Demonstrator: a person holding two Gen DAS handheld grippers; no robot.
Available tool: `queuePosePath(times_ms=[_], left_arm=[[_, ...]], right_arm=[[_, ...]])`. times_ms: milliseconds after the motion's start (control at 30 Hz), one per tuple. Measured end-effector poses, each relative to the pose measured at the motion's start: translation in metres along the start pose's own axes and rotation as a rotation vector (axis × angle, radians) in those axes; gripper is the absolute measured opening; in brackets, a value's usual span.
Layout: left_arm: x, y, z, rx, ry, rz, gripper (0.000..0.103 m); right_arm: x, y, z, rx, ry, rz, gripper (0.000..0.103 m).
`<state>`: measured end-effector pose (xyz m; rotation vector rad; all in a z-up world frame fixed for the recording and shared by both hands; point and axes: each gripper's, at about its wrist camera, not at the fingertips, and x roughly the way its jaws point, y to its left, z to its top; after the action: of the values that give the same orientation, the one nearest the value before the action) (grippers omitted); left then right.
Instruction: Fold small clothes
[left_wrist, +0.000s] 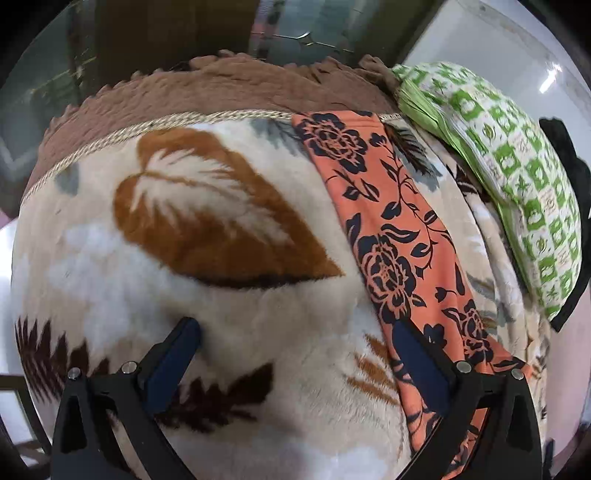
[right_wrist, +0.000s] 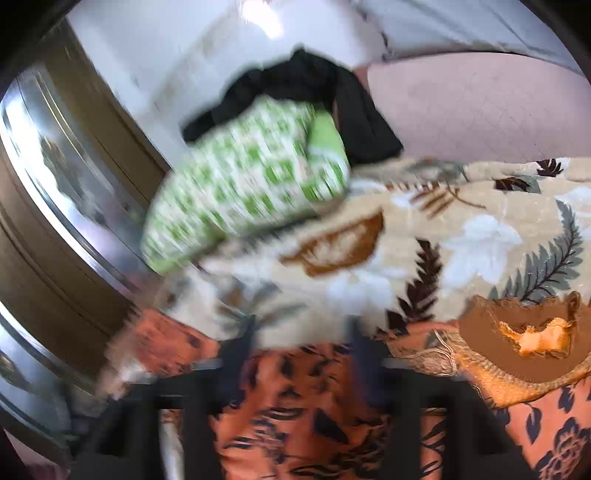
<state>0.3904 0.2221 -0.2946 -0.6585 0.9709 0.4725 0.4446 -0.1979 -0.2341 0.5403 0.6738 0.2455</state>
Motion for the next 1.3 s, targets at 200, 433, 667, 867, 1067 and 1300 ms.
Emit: queuePosePath(times_ms=[200, 433, 667, 867, 1067, 1300], left_arm=[[0.018, -0.009, 0.036, 0.013, -0.014, 0.001, 0.103], [0.036, -0.028, 0.057, 0.079, -0.104, 0.062, 0.102], [0.042, -0.033, 0.061, 0.068, -0.079, -0.131, 0.019], [0.046, -0.034, 0.061, 0.063, -0.043, -0.189, 0.021], [0.046, -0.038, 0.061, 0.066, -0.057, -0.260, 0.020], [0.023, -0.037, 0.063, 0.069, -0.121, -0.421, 0.005]], right_arm=[[-0.039, -0.004, -0.018, 0.087, 0.026, 0.173, 0.089], [-0.029, -0.024, -0.070, 0.042, 0.253, 0.008, 0.036], [-0.009, 0.015, -0.081, -0.064, 0.258, -0.009, 0.039], [0.021, 0.036, -0.094, -0.140, 0.296, -0.098, 0.064], [0.059, 0.030, -0.098, -0.179, 0.313, -0.294, 0.028], [0.017, 0.033, -0.095, -0.153, 0.277, -0.105, 0.011]])
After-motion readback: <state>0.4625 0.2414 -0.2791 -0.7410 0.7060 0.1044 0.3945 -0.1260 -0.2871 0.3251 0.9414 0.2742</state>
